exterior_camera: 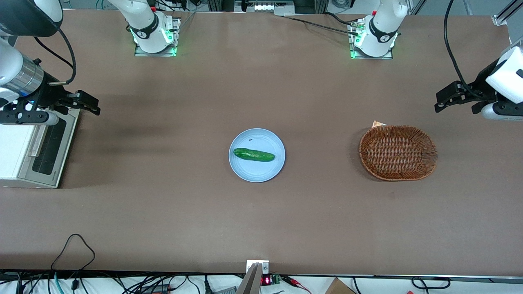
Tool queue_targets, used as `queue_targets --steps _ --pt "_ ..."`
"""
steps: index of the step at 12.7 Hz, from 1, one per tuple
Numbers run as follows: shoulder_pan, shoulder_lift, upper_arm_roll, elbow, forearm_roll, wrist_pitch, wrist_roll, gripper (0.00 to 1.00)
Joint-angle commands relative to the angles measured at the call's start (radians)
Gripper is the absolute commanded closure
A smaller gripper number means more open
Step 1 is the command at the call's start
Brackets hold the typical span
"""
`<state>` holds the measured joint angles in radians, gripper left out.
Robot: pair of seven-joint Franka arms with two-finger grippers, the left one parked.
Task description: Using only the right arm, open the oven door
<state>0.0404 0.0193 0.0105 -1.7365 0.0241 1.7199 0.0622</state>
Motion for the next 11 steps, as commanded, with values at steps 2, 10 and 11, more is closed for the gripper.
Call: queue_targets --steps 2,10,11 --pt "-0.007 0.007 0.003 0.025 -0.009 -0.023 -0.009 0.01" --pt "-0.007 0.007 0.003 0.025 -0.007 -0.043 -0.013 0.01" --pt "-0.007 0.01 0.003 0.025 -0.007 -0.037 -0.01 0.01"
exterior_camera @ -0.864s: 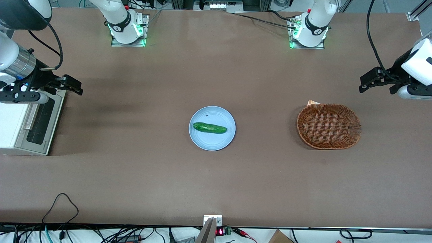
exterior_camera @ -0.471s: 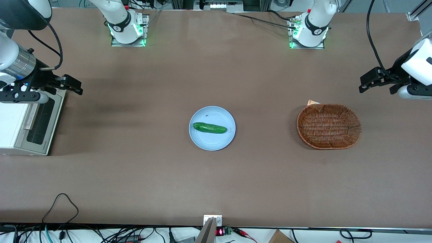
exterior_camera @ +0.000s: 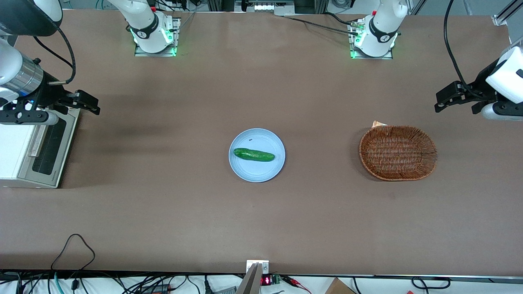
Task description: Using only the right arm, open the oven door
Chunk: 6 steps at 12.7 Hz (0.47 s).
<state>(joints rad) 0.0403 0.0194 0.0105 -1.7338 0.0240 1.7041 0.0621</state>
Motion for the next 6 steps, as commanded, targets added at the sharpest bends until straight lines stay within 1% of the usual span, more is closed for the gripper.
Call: queue_targets --steps 1,6 --pt "-0.005 0.017 0.003 0.023 -0.007 -0.018 -0.002 0.01" --pt "-0.008 0.039 0.002 0.046 -0.004 -0.029 -0.007 0.01"
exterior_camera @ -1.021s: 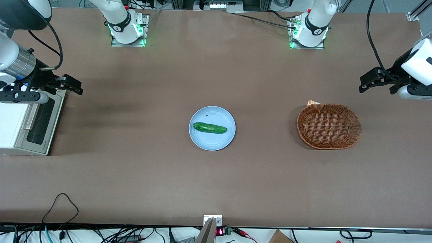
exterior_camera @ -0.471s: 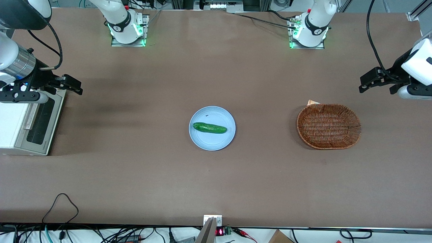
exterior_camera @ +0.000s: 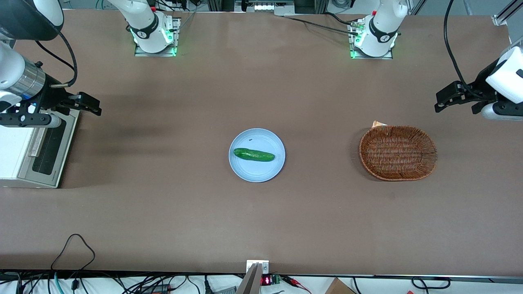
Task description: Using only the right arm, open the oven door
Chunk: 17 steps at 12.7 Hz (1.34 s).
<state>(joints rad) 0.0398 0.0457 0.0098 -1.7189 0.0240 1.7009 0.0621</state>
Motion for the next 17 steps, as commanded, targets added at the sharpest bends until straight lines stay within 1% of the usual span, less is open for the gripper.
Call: queue_targets --steps 1,5,6,7,8,9,11,12,15,16,17 --pt "-0.006 0.014 0.002 0.03 -0.004 -0.026 -0.002 0.01" --pt "-0.006 0.016 0.004 0.028 -0.001 -0.027 0.024 0.01" --pt "-0.008 0.017 0.004 0.028 -0.001 -0.026 0.03 0.03" --pt "-0.006 0.02 0.004 0.028 -0.004 -0.027 0.028 0.23" --pt "-0.006 0.02 0.003 0.028 -0.006 -0.029 0.027 0.53" --pt "-0.006 0.02 0.002 0.03 -0.003 -0.041 0.028 0.78" --pt "-0.008 0.02 0.003 0.032 -0.006 -0.043 0.027 0.95" --pt "-0.008 0.022 0.002 0.032 -0.006 -0.041 0.027 0.97" --pt "-0.011 0.02 0.001 0.032 -0.009 -0.047 0.027 0.98" --pt "-0.015 0.02 0.001 0.032 -0.022 -0.052 0.027 0.97" --pt "-0.014 0.02 0.002 0.033 -0.073 -0.093 0.027 0.97"
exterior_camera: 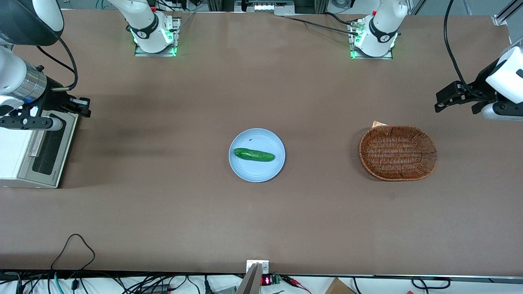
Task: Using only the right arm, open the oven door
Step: 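Move the right gripper down to the toaster oven door handle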
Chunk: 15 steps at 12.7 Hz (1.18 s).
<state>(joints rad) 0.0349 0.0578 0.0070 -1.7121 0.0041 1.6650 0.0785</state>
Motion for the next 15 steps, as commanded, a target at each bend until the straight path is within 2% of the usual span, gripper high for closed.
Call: queue_targets --steps 1,2,4,6,8,10,12,15 --pt "-0.004 0.008 0.005 0.032 -0.117 -0.106 0.01 0.97" --pt "0.0 0.01 0.007 0.032 -0.175 -0.157 0.012 0.97" --pt "0.006 0.037 0.013 0.031 -0.344 -0.243 0.017 0.97" --pt "0.04 0.078 0.013 0.003 -0.48 -0.24 0.032 0.97" --pt "0.059 0.14 0.013 -0.023 -0.666 -0.202 0.119 0.98" --pt "0.053 0.142 0.011 -0.123 -0.737 -0.061 0.228 0.98" --pt "0.034 0.139 0.005 -0.278 -0.888 0.107 0.396 0.98" --pt "-0.038 0.149 0.005 -0.319 -1.007 0.261 0.474 1.0"
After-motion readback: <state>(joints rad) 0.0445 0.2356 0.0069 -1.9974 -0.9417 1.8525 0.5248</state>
